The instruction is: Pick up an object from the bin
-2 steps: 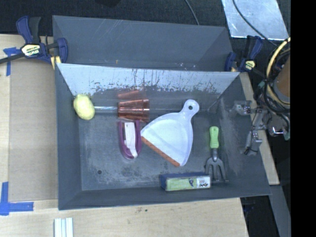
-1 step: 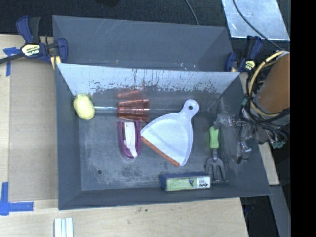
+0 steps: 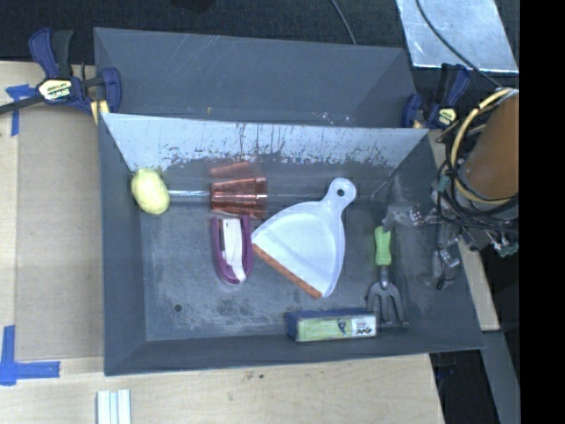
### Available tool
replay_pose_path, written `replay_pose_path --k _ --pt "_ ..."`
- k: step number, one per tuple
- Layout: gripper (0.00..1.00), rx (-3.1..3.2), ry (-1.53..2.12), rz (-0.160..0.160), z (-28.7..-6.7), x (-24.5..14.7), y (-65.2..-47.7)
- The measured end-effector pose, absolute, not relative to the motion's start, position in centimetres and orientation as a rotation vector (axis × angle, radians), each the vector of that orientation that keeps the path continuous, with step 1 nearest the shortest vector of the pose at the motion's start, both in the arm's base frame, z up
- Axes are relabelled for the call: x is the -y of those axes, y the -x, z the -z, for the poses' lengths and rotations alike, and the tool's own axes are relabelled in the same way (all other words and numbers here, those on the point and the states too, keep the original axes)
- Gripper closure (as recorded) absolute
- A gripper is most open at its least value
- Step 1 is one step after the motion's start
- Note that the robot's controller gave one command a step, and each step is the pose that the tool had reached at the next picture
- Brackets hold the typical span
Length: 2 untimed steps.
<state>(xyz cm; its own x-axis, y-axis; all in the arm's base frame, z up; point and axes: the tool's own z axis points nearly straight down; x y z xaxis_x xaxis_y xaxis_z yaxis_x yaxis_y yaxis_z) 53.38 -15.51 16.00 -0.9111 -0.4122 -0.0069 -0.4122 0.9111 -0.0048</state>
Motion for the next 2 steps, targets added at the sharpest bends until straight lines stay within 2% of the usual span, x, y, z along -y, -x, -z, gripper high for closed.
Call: replay_pose_path --k 1,2 --pt "0.00 -2.791 1.416 -0.014 -10.9 14.8 -55.2" --pt "0.00 -2.726 1.532 -0.021 -7.7 13.9 -56.4"
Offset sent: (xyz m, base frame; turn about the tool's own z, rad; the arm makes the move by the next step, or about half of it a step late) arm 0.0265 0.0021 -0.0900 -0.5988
